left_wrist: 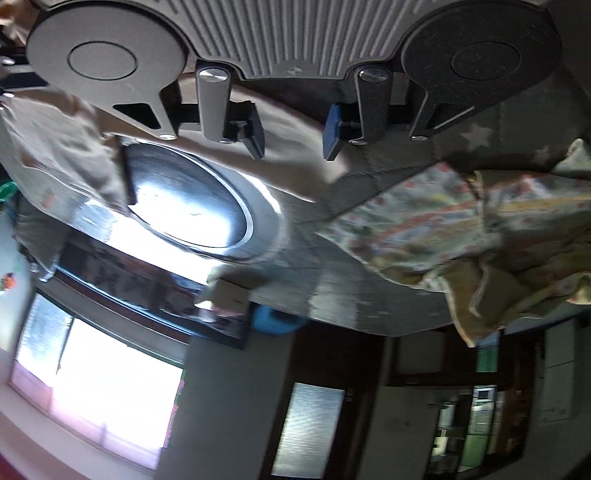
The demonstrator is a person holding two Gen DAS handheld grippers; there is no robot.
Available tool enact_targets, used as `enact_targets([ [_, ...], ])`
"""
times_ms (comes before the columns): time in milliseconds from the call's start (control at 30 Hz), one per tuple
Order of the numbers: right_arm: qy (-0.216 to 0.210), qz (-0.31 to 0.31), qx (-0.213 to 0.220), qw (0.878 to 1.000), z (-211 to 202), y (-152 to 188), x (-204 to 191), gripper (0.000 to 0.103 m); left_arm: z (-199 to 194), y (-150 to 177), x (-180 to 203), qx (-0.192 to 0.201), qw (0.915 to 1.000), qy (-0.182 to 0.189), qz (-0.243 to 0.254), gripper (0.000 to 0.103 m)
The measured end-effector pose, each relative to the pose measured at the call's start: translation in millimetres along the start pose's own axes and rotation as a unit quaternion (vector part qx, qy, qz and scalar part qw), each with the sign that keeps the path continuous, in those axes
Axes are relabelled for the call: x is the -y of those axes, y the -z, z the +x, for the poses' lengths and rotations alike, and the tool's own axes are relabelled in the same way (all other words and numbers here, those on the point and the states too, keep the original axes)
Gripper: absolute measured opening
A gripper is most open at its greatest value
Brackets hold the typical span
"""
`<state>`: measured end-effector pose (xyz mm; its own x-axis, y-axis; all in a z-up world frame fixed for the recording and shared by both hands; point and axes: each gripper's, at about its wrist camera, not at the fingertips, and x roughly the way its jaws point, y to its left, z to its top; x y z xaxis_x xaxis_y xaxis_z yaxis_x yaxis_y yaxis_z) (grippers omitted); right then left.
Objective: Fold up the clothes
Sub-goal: 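Grasp the garment edge with the left gripper and lift it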
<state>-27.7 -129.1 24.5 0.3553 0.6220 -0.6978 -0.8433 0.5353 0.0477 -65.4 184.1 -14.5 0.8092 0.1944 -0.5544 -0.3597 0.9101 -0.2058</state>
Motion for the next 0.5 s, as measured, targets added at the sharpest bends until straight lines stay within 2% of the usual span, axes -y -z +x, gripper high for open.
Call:
enact_targets([
  [200, 0.003, 0.001, 0.012, 1.0, -12.6, -2.1, -1.8, 0.028, 13.7, -1.1, -4.0, -0.007, 0.9994, -0.031, -0.016, 0.045],
  [400, 0.011, 0.006, 0.026, 1.0, -27.3, 0.7, -1.9, 0.028, 27.3, -0.6, -9.3, -0.027, 0.9972, -0.035, -0.059, 0.043],
  [467, 0.014, 0.01, 0.032, 0.999, -32.3, 1.8, -0.8, 0.028, 29.0, -0.4, -8.1, -0.024, 0.9971, -0.04, -0.06, 0.037],
  [500, 0.015, 0.012, 0.035, 0.999, -34.9, 2.6, -0.3, 0.028, 30.0, -0.4, -8.3, -0.023, 0.997, -0.042, -0.061, 0.028],
])
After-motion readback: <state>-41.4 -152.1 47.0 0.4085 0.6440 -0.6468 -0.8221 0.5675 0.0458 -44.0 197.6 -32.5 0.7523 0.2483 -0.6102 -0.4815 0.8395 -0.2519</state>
